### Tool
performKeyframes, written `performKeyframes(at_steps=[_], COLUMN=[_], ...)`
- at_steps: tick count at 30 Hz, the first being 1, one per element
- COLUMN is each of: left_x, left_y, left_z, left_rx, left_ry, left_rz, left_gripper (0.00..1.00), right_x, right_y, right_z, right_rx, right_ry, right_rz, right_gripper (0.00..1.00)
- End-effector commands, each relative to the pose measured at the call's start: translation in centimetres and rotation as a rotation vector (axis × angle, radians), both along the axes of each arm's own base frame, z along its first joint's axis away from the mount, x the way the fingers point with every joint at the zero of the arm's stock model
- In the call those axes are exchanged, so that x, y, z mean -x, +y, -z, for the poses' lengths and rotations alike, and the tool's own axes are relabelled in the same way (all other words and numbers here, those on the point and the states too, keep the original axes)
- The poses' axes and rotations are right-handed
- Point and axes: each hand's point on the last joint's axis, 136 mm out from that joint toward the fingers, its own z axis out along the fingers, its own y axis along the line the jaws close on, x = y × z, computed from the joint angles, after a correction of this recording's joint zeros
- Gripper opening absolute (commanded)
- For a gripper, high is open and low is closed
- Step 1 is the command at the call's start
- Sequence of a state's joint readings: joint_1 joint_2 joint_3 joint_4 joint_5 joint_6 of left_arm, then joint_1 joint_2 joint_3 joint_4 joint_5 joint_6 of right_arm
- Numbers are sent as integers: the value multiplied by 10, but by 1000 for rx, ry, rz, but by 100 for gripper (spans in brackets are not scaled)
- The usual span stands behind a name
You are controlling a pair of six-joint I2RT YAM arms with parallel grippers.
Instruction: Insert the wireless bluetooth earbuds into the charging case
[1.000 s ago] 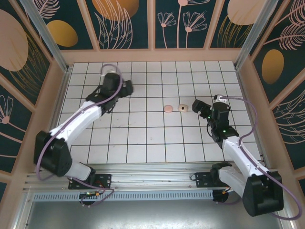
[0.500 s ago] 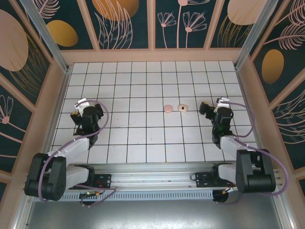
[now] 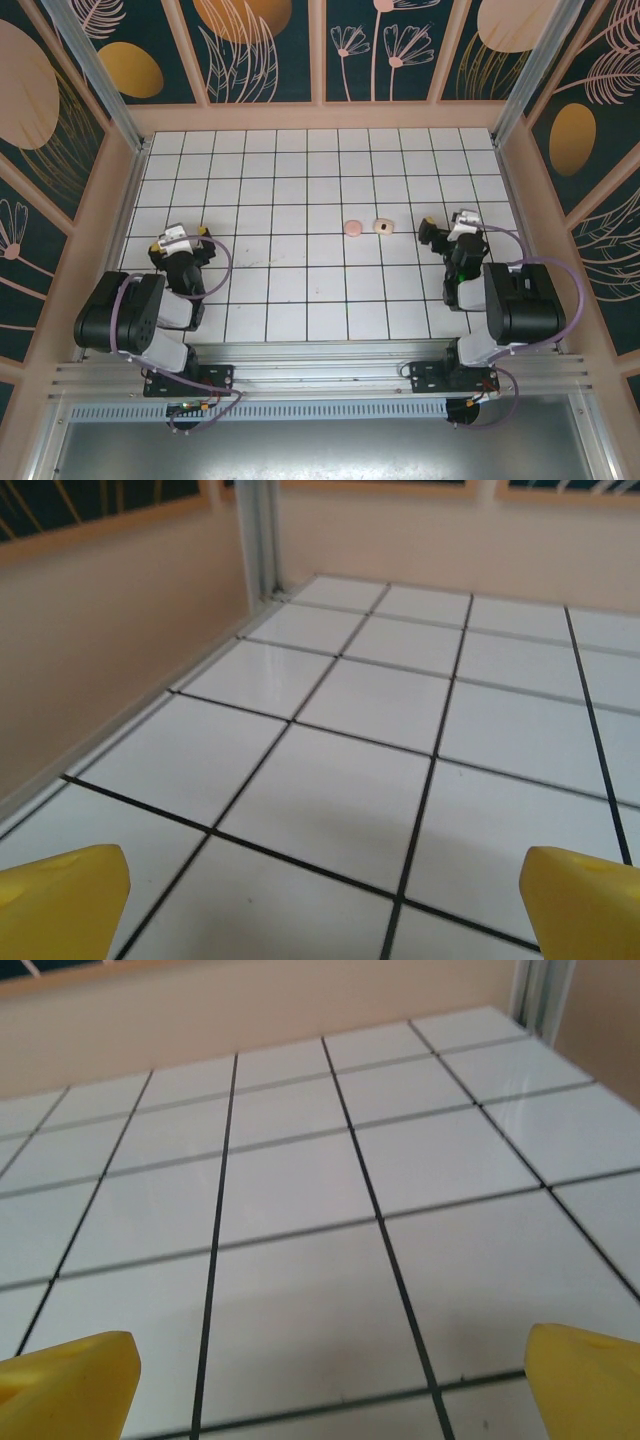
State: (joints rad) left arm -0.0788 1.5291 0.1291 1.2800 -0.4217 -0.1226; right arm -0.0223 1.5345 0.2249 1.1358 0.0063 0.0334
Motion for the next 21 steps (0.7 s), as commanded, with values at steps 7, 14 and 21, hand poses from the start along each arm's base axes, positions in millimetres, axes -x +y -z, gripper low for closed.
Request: performKeyframes(at_steps=[7, 14, 21], left_x=[-24, -24, -26], left_y=[1, 1, 0], left_z=[-40, -40, -39], left_rx=[13, 13, 13], left_ry=[-128, -129, -123], left_rz=[26, 27, 36], left_gripper=[99, 99, 99], right_x=[-9, -9, -9], right_y=[2, 2, 2], right_z=[-28, -27, -28], right_rx=[3, 3, 2], right_ry=[-110, -108, -109], right_rz=[-56, -55, -55], right_gripper=[99, 99, 99])
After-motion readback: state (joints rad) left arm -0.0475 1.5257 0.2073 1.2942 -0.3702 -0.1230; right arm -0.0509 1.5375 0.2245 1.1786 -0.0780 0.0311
